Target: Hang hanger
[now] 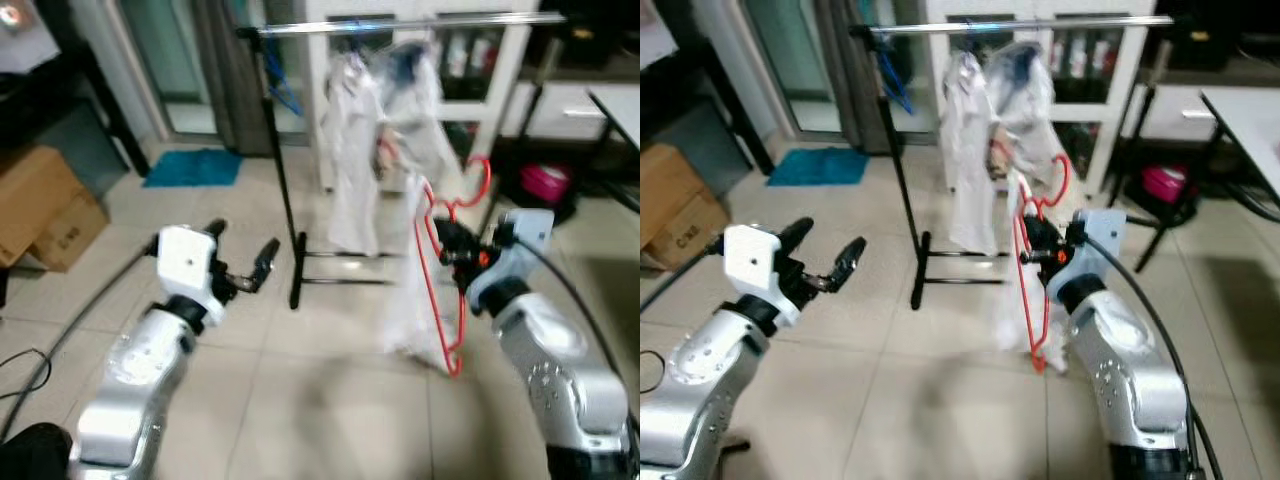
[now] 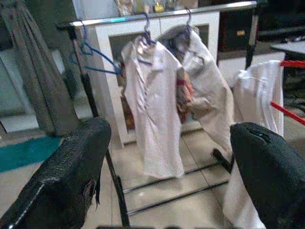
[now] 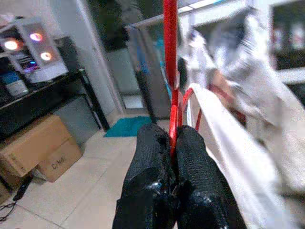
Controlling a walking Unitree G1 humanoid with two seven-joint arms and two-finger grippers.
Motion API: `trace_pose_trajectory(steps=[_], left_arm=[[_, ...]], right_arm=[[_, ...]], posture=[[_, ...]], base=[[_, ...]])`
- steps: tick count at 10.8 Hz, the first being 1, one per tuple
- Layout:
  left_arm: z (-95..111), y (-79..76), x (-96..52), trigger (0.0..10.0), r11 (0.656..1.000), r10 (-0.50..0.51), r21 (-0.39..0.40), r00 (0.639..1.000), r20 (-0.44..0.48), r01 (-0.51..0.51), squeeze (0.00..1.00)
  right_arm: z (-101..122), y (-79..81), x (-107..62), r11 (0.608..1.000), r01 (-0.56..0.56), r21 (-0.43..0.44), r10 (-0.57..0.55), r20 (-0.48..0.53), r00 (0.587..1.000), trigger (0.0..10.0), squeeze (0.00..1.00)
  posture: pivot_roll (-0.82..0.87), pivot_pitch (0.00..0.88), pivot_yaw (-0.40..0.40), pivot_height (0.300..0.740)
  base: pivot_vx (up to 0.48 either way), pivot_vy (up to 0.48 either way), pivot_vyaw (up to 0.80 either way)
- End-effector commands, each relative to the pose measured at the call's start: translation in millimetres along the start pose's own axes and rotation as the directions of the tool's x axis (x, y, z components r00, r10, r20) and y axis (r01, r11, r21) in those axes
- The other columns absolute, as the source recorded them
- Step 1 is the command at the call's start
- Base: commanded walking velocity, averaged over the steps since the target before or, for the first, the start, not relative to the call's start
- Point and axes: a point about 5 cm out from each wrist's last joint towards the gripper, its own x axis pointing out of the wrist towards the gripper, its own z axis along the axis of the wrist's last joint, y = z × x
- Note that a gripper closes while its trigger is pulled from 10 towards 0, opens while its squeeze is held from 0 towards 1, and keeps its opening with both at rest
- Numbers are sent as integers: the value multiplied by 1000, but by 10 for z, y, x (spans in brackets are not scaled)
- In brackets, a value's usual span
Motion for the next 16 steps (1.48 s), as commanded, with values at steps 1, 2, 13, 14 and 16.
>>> trace_pose_trajectory(steps=[1,2,13,14,16], left_arm=[[-5,73,-9,10000,1000,7,7,1000,-8,-7,1000],[-18,60,39,10000,999,-26,41,999,-37,28,1000],[1058,694,302,10000,726,-622,290,775,-112,624,0],[1215,837,308,10000,686,-666,285,735,-125,670,0],[1300,961,321,10000,618,-701,300,682,-207,726,0]], right_arm=[[107,102,36,997,-74,-16,75,51,996,10000,0],[147,98,51,995,-98,-20,99,60,993,10000,0],[581,243,-27,693,-677,-249,681,-82,728,10000,0],[617,245,-51,626,-731,-273,728,-131,673,10000,0],[677,243,-57,564,-771,-297,765,-164,623,10000,0]], posture=[[-111,0,76,740],[-115,0,76,740],[-122,0,60,740],[-114,0,70,740],[-110,0,82,740]], base=[[0,0,0],[0,0,0],[0,0,0],[0,0,0],[0,0,0]])
